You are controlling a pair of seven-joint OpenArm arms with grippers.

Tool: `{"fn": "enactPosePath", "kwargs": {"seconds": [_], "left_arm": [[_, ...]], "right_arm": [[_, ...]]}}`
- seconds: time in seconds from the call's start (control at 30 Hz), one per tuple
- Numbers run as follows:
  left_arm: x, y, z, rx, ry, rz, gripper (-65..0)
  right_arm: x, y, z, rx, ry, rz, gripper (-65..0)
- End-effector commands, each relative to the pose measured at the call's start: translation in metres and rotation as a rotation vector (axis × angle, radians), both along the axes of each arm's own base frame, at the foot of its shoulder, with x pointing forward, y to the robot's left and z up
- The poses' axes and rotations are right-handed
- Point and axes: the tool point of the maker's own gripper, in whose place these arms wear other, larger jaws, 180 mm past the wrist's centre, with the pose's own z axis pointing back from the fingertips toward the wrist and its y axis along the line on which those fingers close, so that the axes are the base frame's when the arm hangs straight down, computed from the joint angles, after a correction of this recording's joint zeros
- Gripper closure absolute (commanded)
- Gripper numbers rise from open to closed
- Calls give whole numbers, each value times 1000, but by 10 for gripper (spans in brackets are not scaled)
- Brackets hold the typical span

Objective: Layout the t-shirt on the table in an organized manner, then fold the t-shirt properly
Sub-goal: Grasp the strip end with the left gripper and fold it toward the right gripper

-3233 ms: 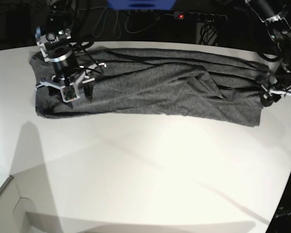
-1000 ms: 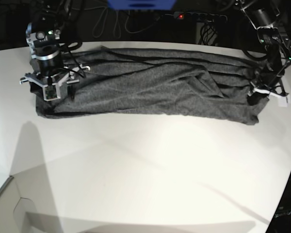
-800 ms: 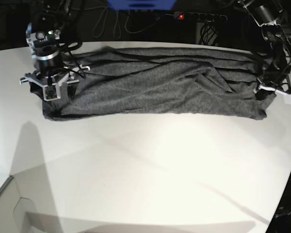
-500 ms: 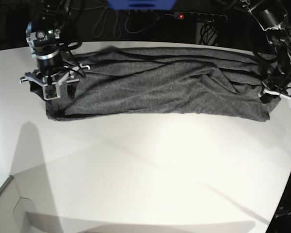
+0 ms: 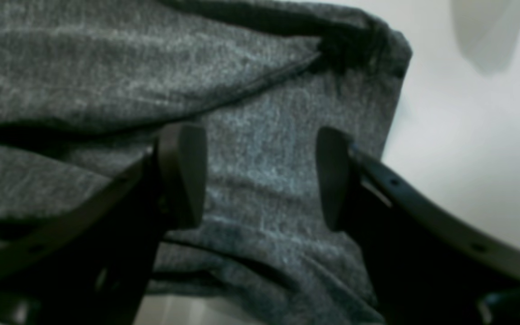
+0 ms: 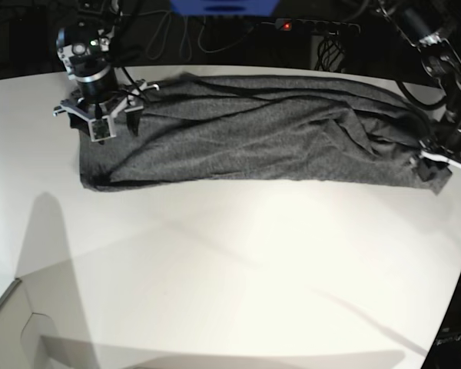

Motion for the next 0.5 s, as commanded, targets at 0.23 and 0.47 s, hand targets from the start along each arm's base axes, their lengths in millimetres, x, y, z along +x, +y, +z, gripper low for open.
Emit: {"fn": "enactPosePath", "kwargs": {"seconds": [0.23, 0.47], "left_arm": [[-13, -73, 36, 104, -74, -117, 0], [-10, -149, 17, 134, -5, -290, -1]], "right_arm": [[8, 1, 15, 5, -59, 5, -381], [8, 2, 15, 6, -60, 7, -381]]}}
